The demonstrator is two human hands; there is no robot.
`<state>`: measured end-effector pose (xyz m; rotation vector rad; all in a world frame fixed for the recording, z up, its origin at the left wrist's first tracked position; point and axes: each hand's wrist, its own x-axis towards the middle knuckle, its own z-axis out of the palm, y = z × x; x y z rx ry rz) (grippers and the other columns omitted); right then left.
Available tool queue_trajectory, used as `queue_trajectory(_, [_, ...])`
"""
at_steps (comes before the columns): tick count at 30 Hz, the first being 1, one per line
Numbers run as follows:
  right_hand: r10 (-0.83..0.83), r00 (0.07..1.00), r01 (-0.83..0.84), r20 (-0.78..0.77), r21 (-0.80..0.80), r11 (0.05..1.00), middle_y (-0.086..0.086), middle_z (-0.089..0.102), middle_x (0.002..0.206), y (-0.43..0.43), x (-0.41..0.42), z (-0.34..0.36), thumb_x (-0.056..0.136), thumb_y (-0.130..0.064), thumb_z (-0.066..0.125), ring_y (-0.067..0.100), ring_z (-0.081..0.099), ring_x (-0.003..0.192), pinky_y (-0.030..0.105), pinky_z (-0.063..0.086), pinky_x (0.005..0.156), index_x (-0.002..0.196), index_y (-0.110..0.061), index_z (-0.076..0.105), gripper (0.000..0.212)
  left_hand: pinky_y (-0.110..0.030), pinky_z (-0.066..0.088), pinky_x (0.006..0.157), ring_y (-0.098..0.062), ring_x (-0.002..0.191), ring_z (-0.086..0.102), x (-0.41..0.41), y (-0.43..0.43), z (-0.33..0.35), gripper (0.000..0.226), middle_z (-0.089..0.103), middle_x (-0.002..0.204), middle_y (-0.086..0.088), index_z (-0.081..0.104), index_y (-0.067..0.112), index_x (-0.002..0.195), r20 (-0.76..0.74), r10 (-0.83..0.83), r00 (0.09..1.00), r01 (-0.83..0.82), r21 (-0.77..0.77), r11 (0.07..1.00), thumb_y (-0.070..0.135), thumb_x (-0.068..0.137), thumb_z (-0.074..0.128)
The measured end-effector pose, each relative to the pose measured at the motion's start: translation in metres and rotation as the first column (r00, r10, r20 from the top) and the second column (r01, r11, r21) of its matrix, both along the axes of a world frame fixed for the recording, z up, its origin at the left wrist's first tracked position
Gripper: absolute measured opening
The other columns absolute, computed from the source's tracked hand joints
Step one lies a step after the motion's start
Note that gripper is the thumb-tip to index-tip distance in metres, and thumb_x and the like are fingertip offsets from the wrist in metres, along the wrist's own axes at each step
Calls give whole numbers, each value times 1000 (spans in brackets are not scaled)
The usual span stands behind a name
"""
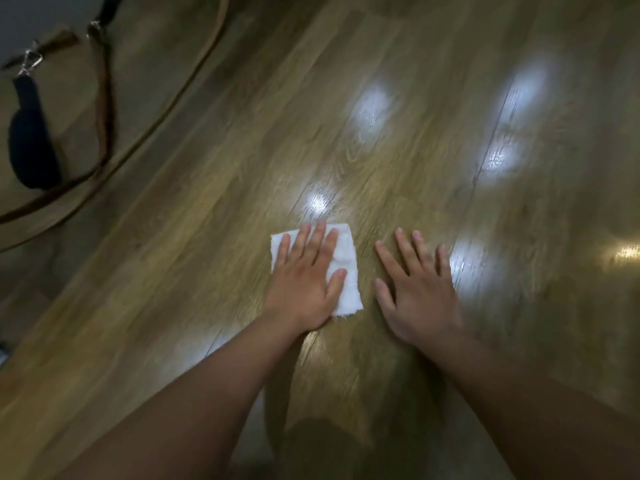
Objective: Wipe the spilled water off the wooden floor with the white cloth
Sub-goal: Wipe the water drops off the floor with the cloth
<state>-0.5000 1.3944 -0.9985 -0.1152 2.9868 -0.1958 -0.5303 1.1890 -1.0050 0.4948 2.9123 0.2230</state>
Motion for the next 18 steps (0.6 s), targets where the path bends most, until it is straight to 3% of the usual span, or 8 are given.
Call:
queue_trajectory(6, [8, 1000, -8, 9, 7, 1000, 3, 17, 163, 2, -2, 0, 94, -53, 25, 26, 9, 151, 57, 9, 118, 153, -33, 21, 63, -49, -8, 121, -24, 152, -10, -103, -19, 5, 65, -6, 166, -6, 1, 18, 159, 50, 312, 949, -309, -52, 950, 45, 103, 19])
queue_trajectory(9, [11, 1000, -11, 18, -1, 1000, 3, 15, 163, 0, -2, 2, 94, -53, 25, 25, 8, 151, 57, 7, 119, 153, -33, 20, 63, -50, -6, 122, -24, 152, -12, -58, -16, 3, 64, -6, 166, -7, 1, 19, 159, 29, 293, 956, -292, -29, 956, 45, 102, 14])
queue_trajectory(14, [3, 999, -3, 43, -5, 1000, 5, 17, 163, 0, -2, 7, 92, -52, 27, 27, 10, 151, 58, 9, 118, 153, -31, 24, 64, -54, 9, 120, -24, 153, -3, 113, -29, 22, 62, 0, 167, -5, 10, 20, 159, 94, 206, 974, -208, 6, 978, 44, 102, 18])
queue_trajectory(16, [-2, 1000, 2, 31, -7, 1000, 6, 21, 162, -2, -4, 7, 92, -51, 30, 28, 13, 150, 59, 10, 117, 152, -29, 28, 64, -55, 10, 119, -25, 153, 0, 110, -28, 18, 62, 4, 166, -6, 12, 21, 159, 123, 221, 967, -223, -1, 975, 44, 101, 21])
queue_trajectory(18, [7, 1000, -7, 20, -3, 1000, 7, 22, 161, -1, -3, 6, 91, -50, 32, 29, 14, 150, 60, 11, 117, 152, -29, 29, 64, -56, 8, 120, -27, 153, 2, 52, -18, 15, 62, 7, 166, -8, 13, 21, 159, 68, 214, 975, -213, -14, 977, 43, 101, 22])
